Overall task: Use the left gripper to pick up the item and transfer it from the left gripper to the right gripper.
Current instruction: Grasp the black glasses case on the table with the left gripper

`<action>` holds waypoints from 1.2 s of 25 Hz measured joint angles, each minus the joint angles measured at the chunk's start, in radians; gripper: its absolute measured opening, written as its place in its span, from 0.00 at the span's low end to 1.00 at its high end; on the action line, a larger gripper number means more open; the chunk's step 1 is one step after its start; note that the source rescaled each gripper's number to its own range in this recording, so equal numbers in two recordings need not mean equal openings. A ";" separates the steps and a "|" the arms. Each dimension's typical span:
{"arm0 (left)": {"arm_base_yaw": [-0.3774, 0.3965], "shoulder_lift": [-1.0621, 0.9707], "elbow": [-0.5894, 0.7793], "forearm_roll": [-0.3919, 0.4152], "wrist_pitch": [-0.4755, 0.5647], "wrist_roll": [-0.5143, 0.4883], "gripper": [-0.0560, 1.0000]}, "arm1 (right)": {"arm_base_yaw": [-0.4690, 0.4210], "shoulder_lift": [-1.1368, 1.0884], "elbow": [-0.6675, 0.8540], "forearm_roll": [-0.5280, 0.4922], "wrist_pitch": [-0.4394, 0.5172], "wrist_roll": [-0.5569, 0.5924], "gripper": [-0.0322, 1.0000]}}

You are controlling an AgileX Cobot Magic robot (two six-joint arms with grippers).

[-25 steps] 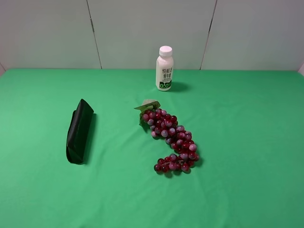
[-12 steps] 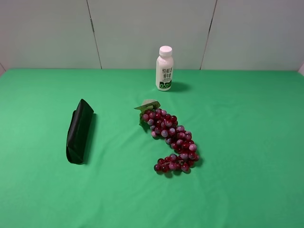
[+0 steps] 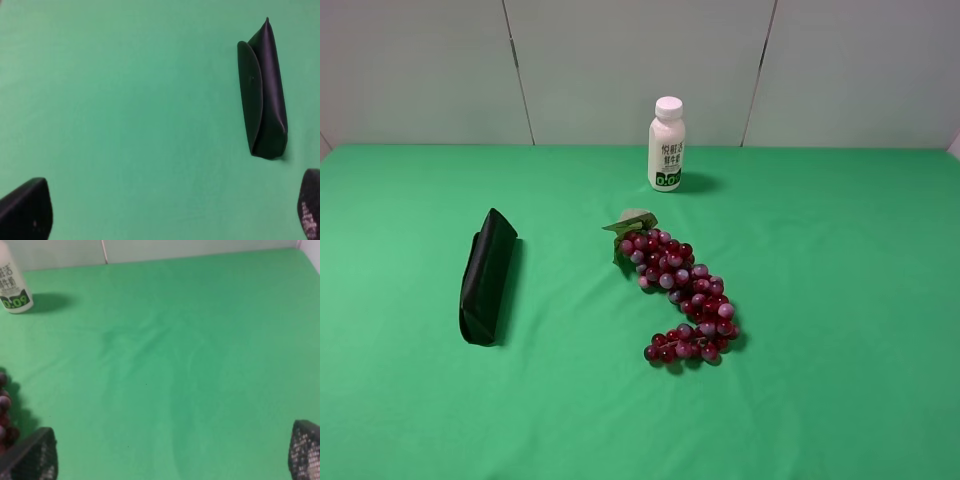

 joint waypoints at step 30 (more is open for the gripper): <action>-0.287 0.917 -0.140 -0.070 -0.180 -0.204 1.00 | 0.000 0.000 0.000 0.000 -0.001 0.000 1.00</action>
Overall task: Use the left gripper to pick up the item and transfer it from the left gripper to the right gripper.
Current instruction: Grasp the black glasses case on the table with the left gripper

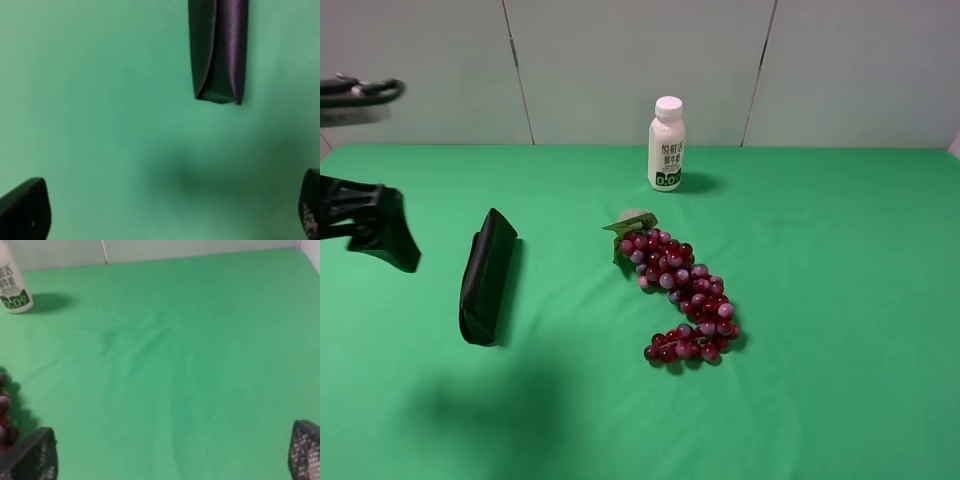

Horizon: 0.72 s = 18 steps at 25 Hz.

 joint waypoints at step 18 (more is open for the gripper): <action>-0.141 0.401 -0.001 0.013 -0.276 -0.174 1.00 | 0.000 0.000 0.000 0.000 0.000 0.000 1.00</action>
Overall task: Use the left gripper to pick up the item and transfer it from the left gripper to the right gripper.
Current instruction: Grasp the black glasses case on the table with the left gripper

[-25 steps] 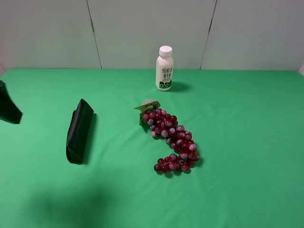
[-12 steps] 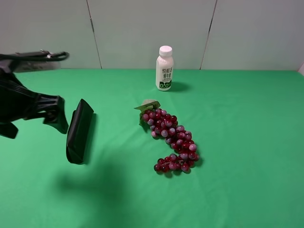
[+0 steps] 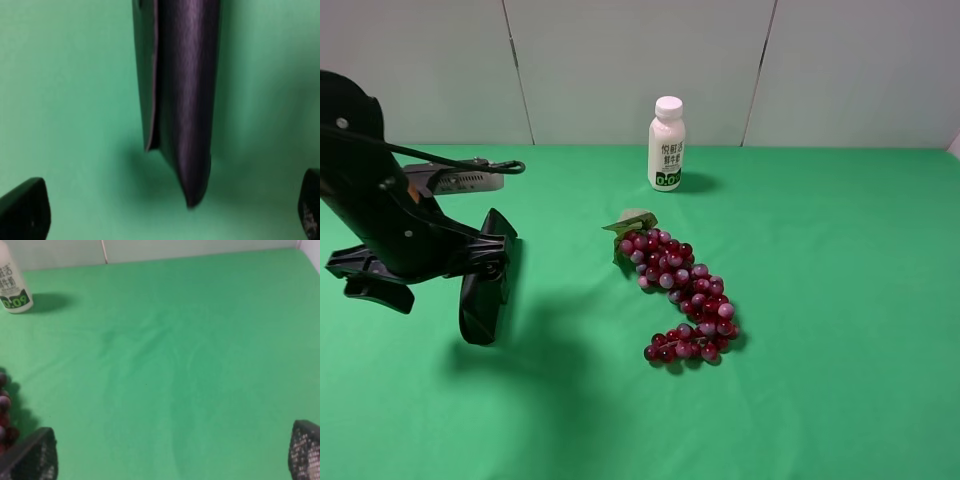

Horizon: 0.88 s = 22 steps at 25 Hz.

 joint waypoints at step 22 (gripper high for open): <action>-0.030 0.219 -0.001 -0.021 -0.164 -0.008 0.99 | 0.000 0.000 0.000 0.000 0.001 0.000 1.00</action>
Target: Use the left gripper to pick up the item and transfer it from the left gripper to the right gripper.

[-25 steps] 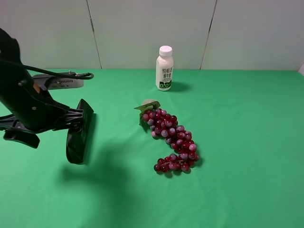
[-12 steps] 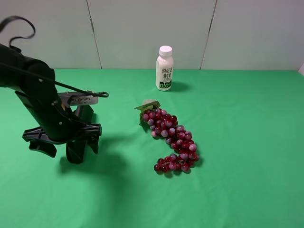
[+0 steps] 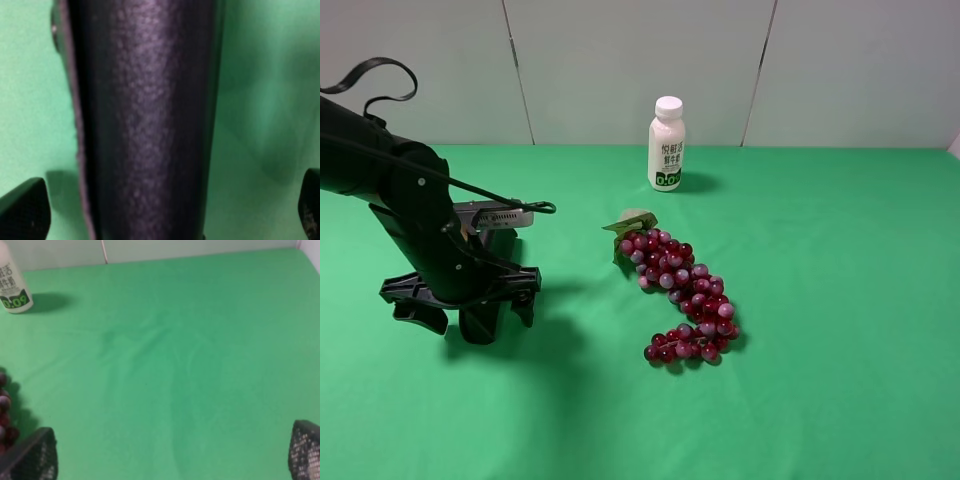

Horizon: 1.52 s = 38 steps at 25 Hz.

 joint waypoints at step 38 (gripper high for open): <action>0.000 0.009 -0.104 0.006 0.159 0.098 0.09 | 0.000 0.000 0.000 0.000 -0.001 0.000 1.00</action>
